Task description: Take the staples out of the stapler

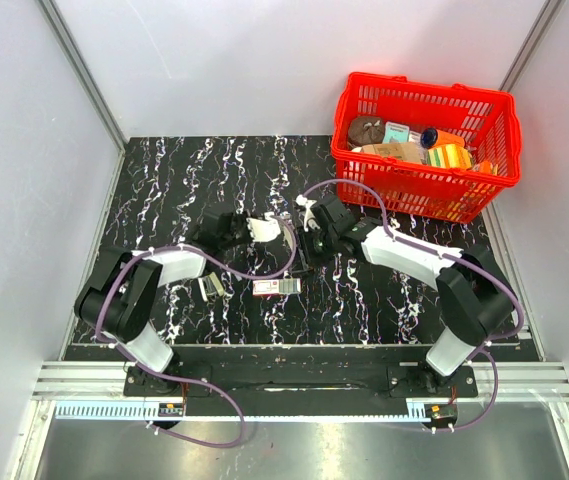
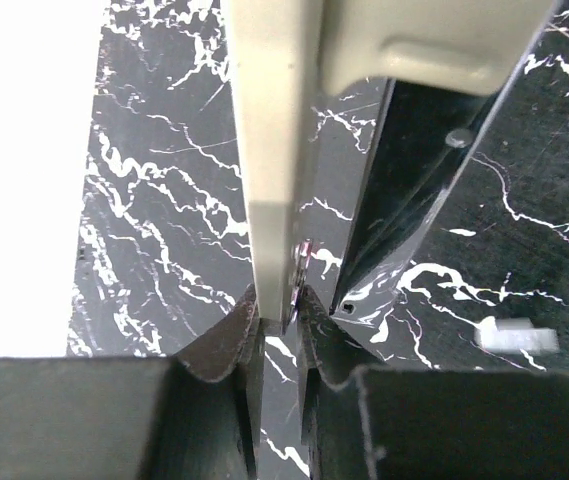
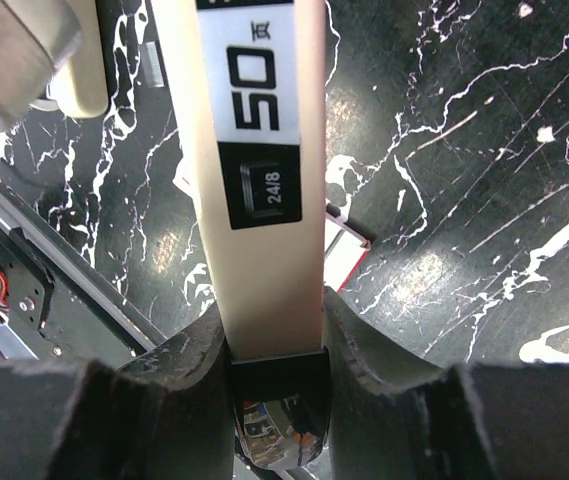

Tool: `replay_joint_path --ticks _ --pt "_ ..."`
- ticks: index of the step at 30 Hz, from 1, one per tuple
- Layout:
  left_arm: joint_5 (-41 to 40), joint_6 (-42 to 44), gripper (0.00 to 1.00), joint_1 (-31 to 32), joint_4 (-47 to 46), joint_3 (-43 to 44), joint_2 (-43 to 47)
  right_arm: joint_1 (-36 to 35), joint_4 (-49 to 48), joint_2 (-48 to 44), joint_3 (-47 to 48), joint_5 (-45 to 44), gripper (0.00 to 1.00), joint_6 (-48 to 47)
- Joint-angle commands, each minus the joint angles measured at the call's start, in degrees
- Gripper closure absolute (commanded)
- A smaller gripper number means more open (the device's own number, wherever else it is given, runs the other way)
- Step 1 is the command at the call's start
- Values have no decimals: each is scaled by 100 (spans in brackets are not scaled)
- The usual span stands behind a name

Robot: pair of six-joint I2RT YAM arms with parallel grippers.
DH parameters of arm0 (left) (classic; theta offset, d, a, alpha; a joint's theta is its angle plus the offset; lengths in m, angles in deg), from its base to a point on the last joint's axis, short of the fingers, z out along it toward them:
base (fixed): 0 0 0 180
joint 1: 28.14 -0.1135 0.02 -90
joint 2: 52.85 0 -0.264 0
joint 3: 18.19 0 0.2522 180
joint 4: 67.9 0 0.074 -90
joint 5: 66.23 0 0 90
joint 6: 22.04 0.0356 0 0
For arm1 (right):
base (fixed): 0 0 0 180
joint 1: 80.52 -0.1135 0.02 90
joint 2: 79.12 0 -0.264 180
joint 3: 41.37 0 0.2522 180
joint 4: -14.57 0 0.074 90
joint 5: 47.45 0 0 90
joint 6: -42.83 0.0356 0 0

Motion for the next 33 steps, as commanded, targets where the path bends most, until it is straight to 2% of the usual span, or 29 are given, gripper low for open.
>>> replay_joint_path --ticks 1,3,6,7,9,13,16,20,25,30,33 --pt "-1088 779 100 147 -1456 -474 18 220 171 -405 76 -607 100 258" --pt "-1212 1034 100 235 -2002 -685 -8 219 197 -449 59 -633 100 214" --pt "-1335 1167 100 314 -2277 -765 -44 220 224 -476 59 -642 100 205" --pt "-1344 1054 100 323 -2146 -678 -26 211 224 -476 67 -625 100 223" --pt "-1213 580 100 332 -1191 -372 105 211 145 -485 120 -572 100 301" --pt "-423 -719 100 367 304 174 413 219 -83 -397 506 -965 100 635" --pt "306 -1704 100 402 903 394 527 219 -347 -301 927 -1537 100 925" --pt "1018 -2391 100 499 1388 544 738 220 -479 24 1586 -2082 100 1101" --pt "1503 -2814 100 499 1906 974 739 220 -400 727 2404 -2391 100 953" --pt "1872 -2700 100 499 2530 1256 537 228 -207 1325 3142 -2628 100 681" --pt "1830 -2577 100 499 2575 1274 396 220 -163 1580 3380 -2839 100 478"
